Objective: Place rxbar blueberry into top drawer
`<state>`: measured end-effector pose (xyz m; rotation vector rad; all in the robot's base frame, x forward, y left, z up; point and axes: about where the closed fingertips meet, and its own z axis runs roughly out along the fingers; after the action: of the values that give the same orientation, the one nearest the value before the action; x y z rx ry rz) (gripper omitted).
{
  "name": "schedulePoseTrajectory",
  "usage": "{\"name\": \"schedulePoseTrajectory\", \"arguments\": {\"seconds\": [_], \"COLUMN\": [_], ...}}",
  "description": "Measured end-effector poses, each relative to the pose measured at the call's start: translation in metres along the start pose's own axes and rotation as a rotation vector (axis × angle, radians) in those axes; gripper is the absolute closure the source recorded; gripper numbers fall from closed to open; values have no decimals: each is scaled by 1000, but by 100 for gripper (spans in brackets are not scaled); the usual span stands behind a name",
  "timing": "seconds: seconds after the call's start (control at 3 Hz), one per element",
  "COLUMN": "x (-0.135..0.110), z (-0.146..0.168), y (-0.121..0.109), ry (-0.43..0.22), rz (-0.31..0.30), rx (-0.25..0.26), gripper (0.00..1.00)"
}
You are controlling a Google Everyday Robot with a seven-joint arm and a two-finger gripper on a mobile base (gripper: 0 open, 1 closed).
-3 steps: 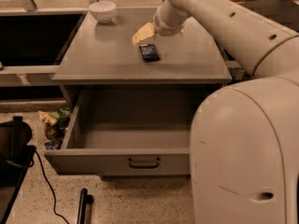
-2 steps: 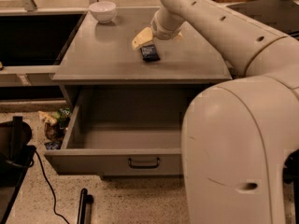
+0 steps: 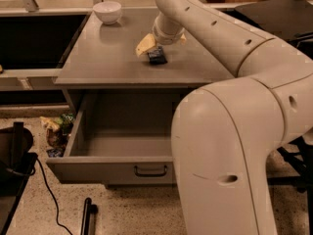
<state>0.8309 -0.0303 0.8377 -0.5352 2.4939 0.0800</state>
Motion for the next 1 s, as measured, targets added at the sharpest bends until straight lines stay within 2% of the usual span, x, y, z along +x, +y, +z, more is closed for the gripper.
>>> {"name": "schedulePoseTrajectory", "arguments": {"seconds": [0.33,1.0], "x": [0,9], "z": [0,10], "y": [0,3], "ry": [1,22], "rz": [1,24], "rx": [0,-12], "gripper": [19,66]}}
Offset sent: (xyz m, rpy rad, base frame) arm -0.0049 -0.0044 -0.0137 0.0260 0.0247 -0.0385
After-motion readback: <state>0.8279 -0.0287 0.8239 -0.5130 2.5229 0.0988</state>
